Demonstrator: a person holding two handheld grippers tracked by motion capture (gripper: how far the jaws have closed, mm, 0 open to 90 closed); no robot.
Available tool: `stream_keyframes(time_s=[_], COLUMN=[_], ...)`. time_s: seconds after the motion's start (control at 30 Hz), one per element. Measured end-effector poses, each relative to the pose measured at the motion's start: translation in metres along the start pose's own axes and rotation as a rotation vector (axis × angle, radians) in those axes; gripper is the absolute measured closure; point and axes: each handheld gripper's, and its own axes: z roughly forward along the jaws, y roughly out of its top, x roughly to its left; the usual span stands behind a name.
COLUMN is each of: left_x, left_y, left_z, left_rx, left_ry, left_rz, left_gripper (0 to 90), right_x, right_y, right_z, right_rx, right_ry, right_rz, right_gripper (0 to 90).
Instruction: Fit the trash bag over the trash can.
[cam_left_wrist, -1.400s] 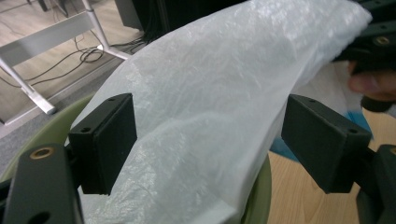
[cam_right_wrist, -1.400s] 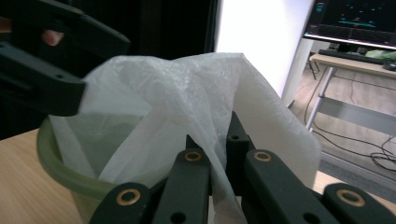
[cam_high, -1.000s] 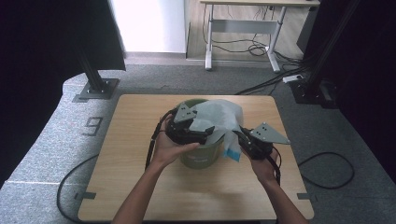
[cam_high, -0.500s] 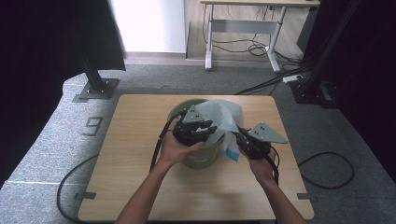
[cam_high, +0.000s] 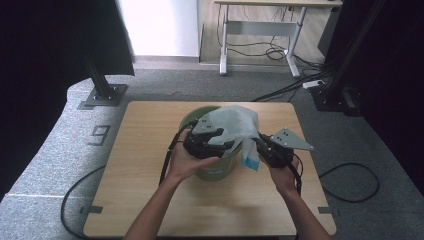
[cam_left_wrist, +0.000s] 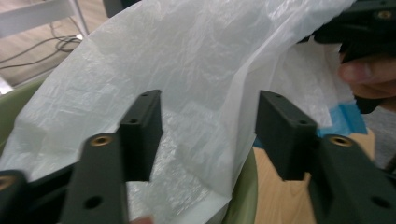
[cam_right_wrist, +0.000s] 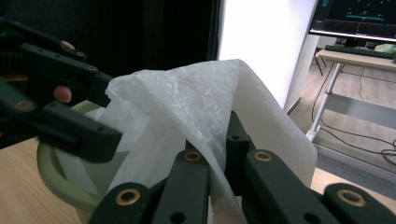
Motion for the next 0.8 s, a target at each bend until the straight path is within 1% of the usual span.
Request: stream_keyframes(time_s=[0.1, 0.17, 0.2, 0.27, 0.37, 0.4, 0.43, 0.5, 0.57, 0.6, 0.63, 0.67, 0.77, 0.8], left_x=[0.0, 0.001, 0.001, 0.002, 0.005, 0.006, 0.007, 0.01, 0.013, 0.015, 0.017, 0.019, 0.027, 0.029], left_y=[0.0, -0.001, -0.001, 0.0, 0.001, 0.002, 0.002, 0.002, 0.002, 0.0, -0.001, -0.002, -0.007, -0.008], left_z=[0.002, 0.005, 0.006, 0.009, 0.013, 0.014, 0.014, 0.013, 0.011, 0.008, 0.005, 0.003, -0.009, -0.012], left_rx=[0.001, 0.001, 0.002, 0.0, 0.001, 0.004, 0.007, 0.007, 0.015, 0.017, 0.011, 0.008, -0.004, -0.009], left_ry=[0.034, 0.05, 0.049, 0.038, -0.021, -0.037, -0.048, -0.062, -0.064, -0.055, -0.046, -0.041, -0.018, -0.012], left_rz=[-0.002, -0.006, -0.012, -0.025, -0.049, -0.056, -0.061, -0.074, -0.092, -0.104, -0.111, -0.116, -0.142, -0.148], left_gripper=[36.3, 37.4, 39.0, 48.8, 67.4, 79.2, 79.2, 88.3, 89.7, 89.7, 89.7, 89.7, 89.7, 89.7], right_x=[-0.002, -0.003, -0.003, -0.003, -0.002, -0.001, -0.001, -0.001, 0.0, 0.001, 0.003, 0.004, 0.005, 0.004], right_y=[0.002, 0.003, 0.003, 0.004, 0.004, 0.004, 0.004, 0.003, 0.002, 0.001, 0.0, 0.0, -0.001, -0.002], right_z=[0.001, 0.001, 0.001, 0.001, 0.001, 0.001, 0.001, -0.001, -0.002, -0.004, -0.007, -0.01, -0.021, -0.025], right_rx=[-0.005, -0.008, -0.01, -0.015, -0.014, -0.014, -0.014, -0.012, 0.001, 0.008, 0.014, 0.012, -0.001, -0.005], right_ry=[0.005, 0.009, 0.012, 0.017, 0.025, 0.03, 0.03, 0.034, 0.054, 0.067, 0.073, 0.067, 0.075, 0.074], right_rz=[0.02, 0.03, 0.035, 0.04, 0.037, 0.033, 0.033, 0.03, 0.023, 0.021, 0.005, -0.009, -0.008, -0.015], right_gripper=[88.1, 88.1, 88.1, 88.1, 88.0, 87.9, 87.9, 86.7, 82.3, 77.3, 70.9, 66.7, 58.1, 55.8])
